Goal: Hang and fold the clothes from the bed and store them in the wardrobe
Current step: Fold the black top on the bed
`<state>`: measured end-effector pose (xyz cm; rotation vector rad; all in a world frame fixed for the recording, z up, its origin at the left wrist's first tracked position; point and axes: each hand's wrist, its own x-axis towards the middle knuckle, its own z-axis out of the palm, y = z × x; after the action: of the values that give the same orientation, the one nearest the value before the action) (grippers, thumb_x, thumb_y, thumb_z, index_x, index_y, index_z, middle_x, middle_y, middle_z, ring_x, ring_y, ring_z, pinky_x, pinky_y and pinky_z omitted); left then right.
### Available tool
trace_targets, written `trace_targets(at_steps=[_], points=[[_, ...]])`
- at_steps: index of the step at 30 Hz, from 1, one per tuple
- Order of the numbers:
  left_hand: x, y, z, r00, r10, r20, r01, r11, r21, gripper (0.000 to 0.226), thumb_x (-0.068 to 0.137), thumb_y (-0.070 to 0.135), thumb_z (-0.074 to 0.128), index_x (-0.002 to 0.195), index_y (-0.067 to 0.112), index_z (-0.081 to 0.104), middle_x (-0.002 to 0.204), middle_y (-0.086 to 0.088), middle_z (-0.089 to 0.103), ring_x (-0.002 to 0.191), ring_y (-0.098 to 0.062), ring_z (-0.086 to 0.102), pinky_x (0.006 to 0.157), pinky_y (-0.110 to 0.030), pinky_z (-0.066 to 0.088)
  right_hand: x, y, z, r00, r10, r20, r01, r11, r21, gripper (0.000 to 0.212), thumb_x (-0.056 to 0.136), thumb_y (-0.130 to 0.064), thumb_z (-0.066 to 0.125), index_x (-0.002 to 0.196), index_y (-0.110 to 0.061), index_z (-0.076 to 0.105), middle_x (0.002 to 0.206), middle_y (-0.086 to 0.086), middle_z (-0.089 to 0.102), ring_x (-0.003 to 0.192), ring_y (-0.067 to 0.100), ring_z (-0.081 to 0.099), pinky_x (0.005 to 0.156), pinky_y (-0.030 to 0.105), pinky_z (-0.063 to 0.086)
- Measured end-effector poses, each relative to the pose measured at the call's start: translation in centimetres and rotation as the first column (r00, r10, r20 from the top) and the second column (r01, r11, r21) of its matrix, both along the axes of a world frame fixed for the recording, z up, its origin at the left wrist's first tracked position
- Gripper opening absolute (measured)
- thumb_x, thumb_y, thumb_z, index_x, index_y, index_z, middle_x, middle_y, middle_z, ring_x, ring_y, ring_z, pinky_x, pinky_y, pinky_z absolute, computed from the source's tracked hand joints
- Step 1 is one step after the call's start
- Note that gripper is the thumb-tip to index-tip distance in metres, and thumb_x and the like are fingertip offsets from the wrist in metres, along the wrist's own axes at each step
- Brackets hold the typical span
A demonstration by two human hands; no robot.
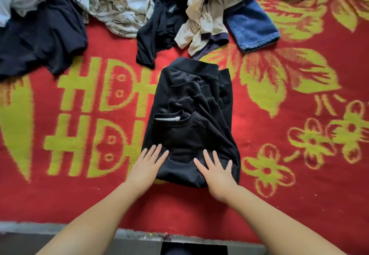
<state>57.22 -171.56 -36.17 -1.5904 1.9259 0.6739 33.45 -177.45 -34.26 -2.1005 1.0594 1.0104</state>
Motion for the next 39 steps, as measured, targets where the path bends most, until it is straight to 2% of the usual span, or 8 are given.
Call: trace_targets(at_steps=[6, 9, 12, 18, 22, 25, 29, 39], points=[[-0.5, -2.5, 5.1, 0.975, 0.170, -0.142, -0.122, 0.947, 0.298, 0.040, 0.083, 0.000, 0.043, 0.113, 0.016, 0.064, 0.119, -0.013, 0.066, 0.106, -0.030, 0.062, 0.084, -0.034, 0.047, -0.8, -2.9, 5.1, 0.995, -0.080, 0.062, 0.047, 0.907, 0.419, 0.075, 0.084, 0.002, 0.045, 0.151, -0.029, 0.029, 0.159, 0.004, 0.026, 0.146, 0.027, 0.022, 0.115, 0.046, 0.028], [1.2, -5.1, 8.1, 0.929, 0.330, -0.168, -0.170, 0.782, 0.599, 0.024, 0.074, -0.003, 0.037, 0.069, 0.014, 0.053, 0.067, -0.008, 0.059, 0.059, -0.023, 0.051, 0.049, -0.027, 0.038, -0.6, -5.2, 7.9, 0.979, -0.204, 0.027, 0.141, 0.763, 0.630, 0.041, 0.076, -0.004, 0.056, 0.113, -0.023, 0.058, 0.109, 0.003, 0.065, 0.102, 0.019, 0.060, 0.077, 0.025, 0.047], [4.0, -10.5, 10.1, 0.871, 0.452, -0.191, -0.278, 0.775, 0.567, 0.023, 0.073, -0.004, 0.043, 0.062, 0.016, 0.044, 0.054, 0.002, 0.039, 0.052, -0.016, 0.037, 0.046, -0.024, 0.025, -0.4, -10.5, 9.6, 0.898, -0.440, -0.024, 0.334, 0.644, 0.688, 0.040, 0.078, 0.009, 0.055, 0.108, -0.017, 0.060, 0.100, 0.005, 0.067, 0.095, 0.024, 0.065, 0.080, 0.035, 0.053], [4.8, -19.8, 8.9, 0.746, 0.520, -0.416, -0.589, 0.806, -0.049, 0.036, 0.090, 0.005, 0.048, 0.122, 0.011, 0.061, 0.111, -0.009, 0.063, 0.107, -0.030, 0.058, 0.080, -0.033, 0.044, 0.0, -19.6, 8.1, 0.875, -0.455, 0.165, 0.463, 0.886, -0.014, 0.052, 0.087, 0.003, 0.047, 0.137, -0.010, 0.049, 0.135, 0.014, 0.055, 0.123, 0.029, 0.052, 0.100, 0.035, 0.042], [-0.2, -18.0, 6.0, 0.899, 0.273, -0.343, -0.422, 0.747, -0.513, 0.056, 0.100, 0.029, 0.042, 0.152, 0.015, 0.026, 0.157, -0.008, 0.028, 0.147, -0.023, 0.022, 0.118, -0.051, 0.007, 2.6, -15.2, 5.0, 0.856, -0.380, 0.351, 0.500, 0.782, -0.373, 0.055, 0.099, -0.015, 0.041, 0.152, -0.013, 0.026, 0.160, 0.007, 0.023, 0.149, 0.024, 0.014, 0.118, 0.053, 0.014], [-4.5, -13.6, 2.5, 0.965, 0.112, -0.236, -0.214, 0.856, -0.471, 0.058, 0.102, 0.041, 0.019, 0.154, 0.021, 0.006, 0.163, -0.002, 0.005, 0.150, -0.017, -0.001, 0.116, -0.054, -0.005, 5.8, -9.6, 2.0, 0.913, -0.188, 0.362, 0.348, 0.822, -0.451, 0.057, 0.102, -0.026, 0.034, 0.155, -0.018, 0.013, 0.164, 0.000, 0.003, 0.151, 0.021, -0.006, 0.115, 0.060, -0.003], [-3.2, -12.4, -2.0, 0.926, 0.279, -0.255, -0.364, 0.842, -0.398, 0.060, 0.101, 0.048, 0.028, 0.154, 0.029, 0.006, 0.162, 0.002, -0.003, 0.150, -0.020, -0.007, 0.115, -0.058, -0.007, 5.0, -9.1, -2.4, 0.899, -0.257, 0.354, 0.408, 0.784, -0.468, 0.056, 0.104, -0.041, 0.028, 0.154, -0.030, 0.005, 0.163, -0.005, -0.006, 0.150, 0.018, -0.010, 0.110, 0.055, -0.023], [4.5, -12.8, -5.1, 0.855, 0.477, -0.203, -0.515, 0.824, -0.235, 0.059, 0.101, 0.049, 0.022, 0.155, 0.031, 0.005, 0.163, 0.009, -0.003, 0.149, -0.012, -0.007, 0.114, -0.064, -0.005, -5.2, -11.3, -3.4, 0.768, -0.623, 0.145, 0.618, 0.665, -0.419, 0.056, 0.104, -0.040, 0.021, 0.155, -0.031, -0.001, 0.163, -0.009, -0.003, 0.150, 0.016, -0.007, 0.113, 0.066, -0.005]])
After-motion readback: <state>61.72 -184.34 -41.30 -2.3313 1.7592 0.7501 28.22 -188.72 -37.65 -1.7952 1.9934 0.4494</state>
